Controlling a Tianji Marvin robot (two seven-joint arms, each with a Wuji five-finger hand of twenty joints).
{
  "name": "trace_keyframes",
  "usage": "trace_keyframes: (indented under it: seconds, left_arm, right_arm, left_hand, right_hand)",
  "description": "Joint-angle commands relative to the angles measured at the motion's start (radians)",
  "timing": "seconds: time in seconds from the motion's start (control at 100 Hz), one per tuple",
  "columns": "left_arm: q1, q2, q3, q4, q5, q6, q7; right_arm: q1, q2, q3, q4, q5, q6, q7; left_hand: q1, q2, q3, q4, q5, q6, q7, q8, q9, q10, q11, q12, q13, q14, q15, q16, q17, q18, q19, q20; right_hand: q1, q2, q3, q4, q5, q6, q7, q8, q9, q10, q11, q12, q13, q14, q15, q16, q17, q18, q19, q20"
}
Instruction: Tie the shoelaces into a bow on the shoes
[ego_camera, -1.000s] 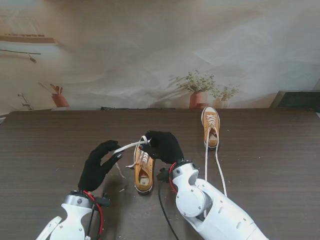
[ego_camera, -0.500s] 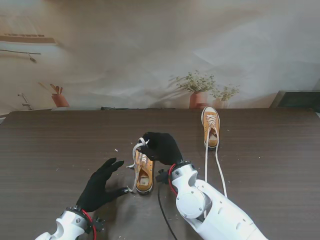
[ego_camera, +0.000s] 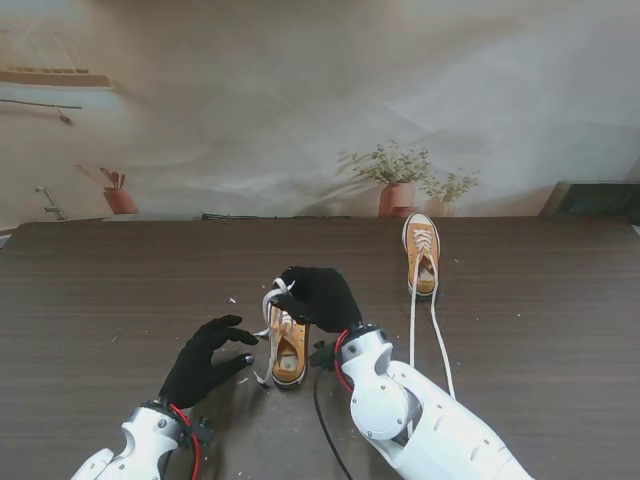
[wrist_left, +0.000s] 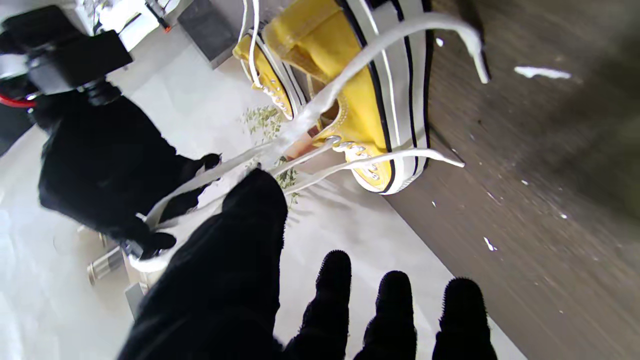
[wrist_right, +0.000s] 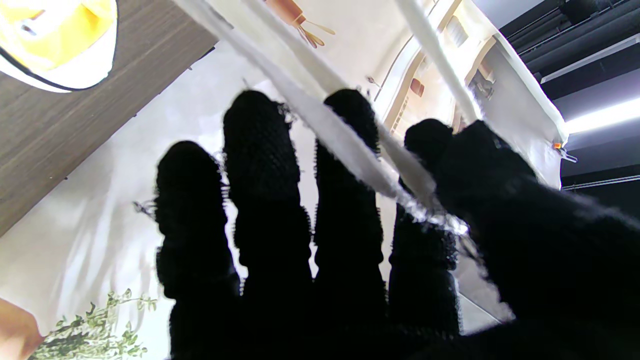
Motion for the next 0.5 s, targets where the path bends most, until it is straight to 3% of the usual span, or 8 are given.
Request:
trace_keyframes:
  seconds: [0.0,0.03,0.15,0.28,0.49]
  left_arm:
    - [-0.021,-0.001,0.010,0.003,0.003,0.016,0.003]
    - [-0.026,-0.001,0.014,0.006,0.003,0.016,0.005]
    - [-0.031,-0.003,0.021,0.012,0.005,0.017,0.012]
    - [-0.034,0.002,0.018,0.013,0.012,0.025,-0.006]
    - [-0.062,0.007,0.031,0.029,-0.001,0.044,-0.037]
  right_arm:
    - [0.001,0.003,-0.002,0.001,-0.008,-0.018,0.011]
    - [0.003,0.003,-0.002,0.011,-0.008,-0.031,0.013]
    - [0.019,0.003,0.001,0.054,0.011,-0.082,0.031]
    - [0.042,0.004,0.006,0.099,0.046,-0.149,0.072]
    - [0.087,-0.013,-0.001,0.171,0.152,-0.208,0.126]
  left_hand:
    - [-0.039,-0.029,0.055,-0.019,-0.019,-0.111,-0.069,-0.034,-0.010,-0.022,0.006,-0.003,0.012,-0.013,0.013,0.000,-0.003,-0.023,-0.012,0.000]
    - [-0.080,-0.032,0.116,-0.029,-0.033,-0.100,-0.109,-0.035,-0.018,-0.021,0.004,-0.005,0.010,-0.014,0.014,-0.001,-0.004,-0.024,-0.012,0.000]
    - [-0.140,-0.040,0.208,-0.018,-0.046,-0.072,-0.163,-0.049,-0.028,-0.019,0.002,-0.005,0.007,-0.014,0.014,-0.001,-0.006,-0.024,-0.012,0.002]
    - [-0.090,-0.018,0.201,-0.032,-0.040,-0.069,-0.169,-0.050,-0.030,-0.021,-0.003,-0.008,0.005,-0.016,0.012,-0.002,-0.007,-0.026,-0.013,0.002]
    - [-0.044,0.001,0.195,-0.030,-0.025,-0.093,-0.157,-0.046,-0.029,-0.024,-0.001,-0.008,0.006,-0.019,0.014,-0.001,-0.008,-0.029,-0.013,0.002]
  right_hand:
    - [-0.004,-0.003,0.056,-0.005,-0.004,-0.066,0.012,-0.023,0.054,0.006,0.009,-0.004,0.023,-0.019,-0.003,-0.015,-0.004,-0.021,0.009,-0.015]
    - [-0.005,-0.003,0.056,-0.005,-0.004,-0.070,0.013,-0.021,0.054,0.000,0.009,-0.003,0.023,-0.021,-0.007,-0.016,-0.009,-0.022,0.007,-0.015]
    - [-0.007,-0.003,0.056,-0.006,-0.007,-0.085,0.016,-0.013,0.052,-0.007,0.014,0.001,0.023,-0.019,-0.019,-0.020,-0.018,-0.018,0.006,-0.012]
    - [-0.012,-0.001,0.056,-0.006,-0.009,-0.094,0.015,-0.010,0.048,-0.013,0.017,0.005,0.024,-0.027,-0.031,-0.025,-0.022,-0.026,0.006,-0.008]
    - [-0.010,-0.010,0.063,-0.006,-0.008,-0.090,0.017,-0.009,0.045,-0.009,0.020,0.009,0.024,-0.022,-0.034,-0.026,-0.021,-0.023,0.008,-0.004]
